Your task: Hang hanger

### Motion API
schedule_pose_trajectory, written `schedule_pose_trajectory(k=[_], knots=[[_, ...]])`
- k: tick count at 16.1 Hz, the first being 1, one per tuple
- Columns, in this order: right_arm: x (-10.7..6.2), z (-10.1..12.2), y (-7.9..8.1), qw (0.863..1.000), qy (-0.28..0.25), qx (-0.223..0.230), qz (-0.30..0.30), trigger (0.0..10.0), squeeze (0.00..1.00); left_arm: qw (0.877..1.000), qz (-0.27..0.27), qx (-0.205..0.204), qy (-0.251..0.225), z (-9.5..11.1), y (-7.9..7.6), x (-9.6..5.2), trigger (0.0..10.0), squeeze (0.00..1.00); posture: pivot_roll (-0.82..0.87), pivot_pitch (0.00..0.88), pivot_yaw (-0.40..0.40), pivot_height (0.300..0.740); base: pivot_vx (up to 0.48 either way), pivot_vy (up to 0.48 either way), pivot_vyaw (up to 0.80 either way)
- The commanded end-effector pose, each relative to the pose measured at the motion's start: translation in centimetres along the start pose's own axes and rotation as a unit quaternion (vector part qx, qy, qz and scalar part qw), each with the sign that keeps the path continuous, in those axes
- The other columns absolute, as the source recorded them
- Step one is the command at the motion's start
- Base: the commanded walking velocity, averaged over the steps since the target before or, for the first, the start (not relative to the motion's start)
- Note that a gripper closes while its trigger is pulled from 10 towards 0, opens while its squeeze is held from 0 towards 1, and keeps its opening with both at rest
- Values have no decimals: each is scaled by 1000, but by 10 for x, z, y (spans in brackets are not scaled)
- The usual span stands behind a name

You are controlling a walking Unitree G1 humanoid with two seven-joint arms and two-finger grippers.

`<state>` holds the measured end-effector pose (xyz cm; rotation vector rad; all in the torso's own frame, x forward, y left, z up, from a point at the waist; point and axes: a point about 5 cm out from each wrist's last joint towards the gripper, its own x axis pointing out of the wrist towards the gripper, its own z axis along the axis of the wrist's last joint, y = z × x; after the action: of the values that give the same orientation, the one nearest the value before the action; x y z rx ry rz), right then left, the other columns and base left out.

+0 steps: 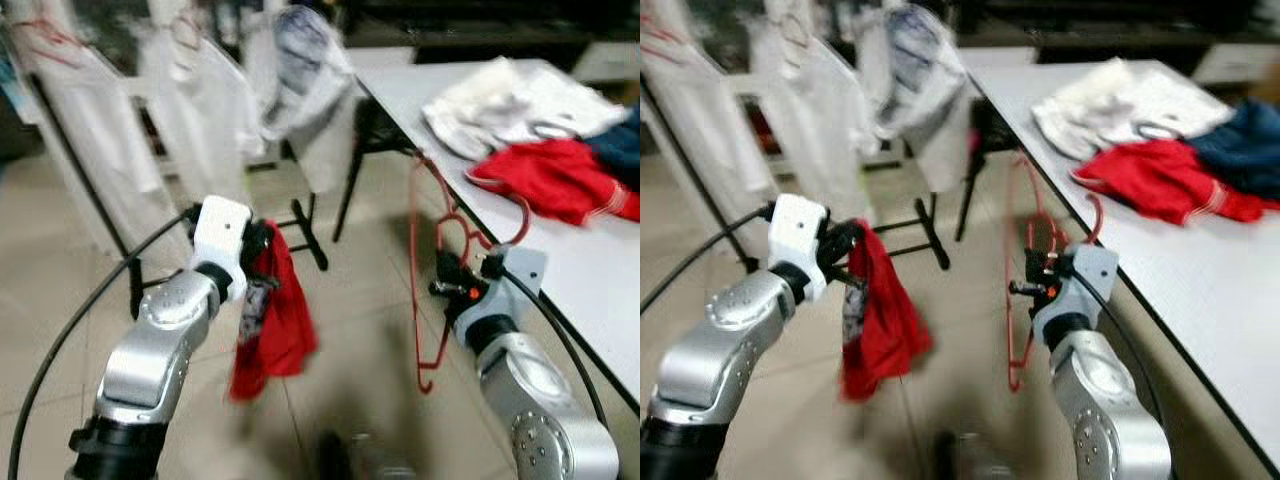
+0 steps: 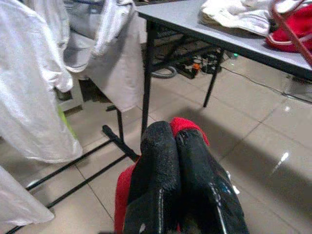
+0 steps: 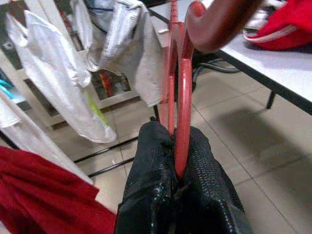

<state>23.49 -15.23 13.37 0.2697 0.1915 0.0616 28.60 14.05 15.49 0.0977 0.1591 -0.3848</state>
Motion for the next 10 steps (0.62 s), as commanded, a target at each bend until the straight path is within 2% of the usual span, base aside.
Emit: schedule_pose_trajectory(k=[1, 8, 10], knots=[[-1, 2, -4, 1000, -3, -6, -10, 10000, 0, 1000, -5, -1, -16, 7, -4, 1, 10000, 0, -21, 76, -30, 740, 0, 0, -800], [1, 2, -2, 1000, -5, -2, -10, 10000, 0, 1000, -8, 2, -23, 9, -3, 2, 10000, 0, -15, 76, -22, 740, 0, 0, -800], [2, 2, -1, 1000, -5, -1, -10, 10000, 0, 1000, -3, -11, -22, 9, -1, 2, 10000, 0, -16, 76, -19, 740, 0, 0, -800]])
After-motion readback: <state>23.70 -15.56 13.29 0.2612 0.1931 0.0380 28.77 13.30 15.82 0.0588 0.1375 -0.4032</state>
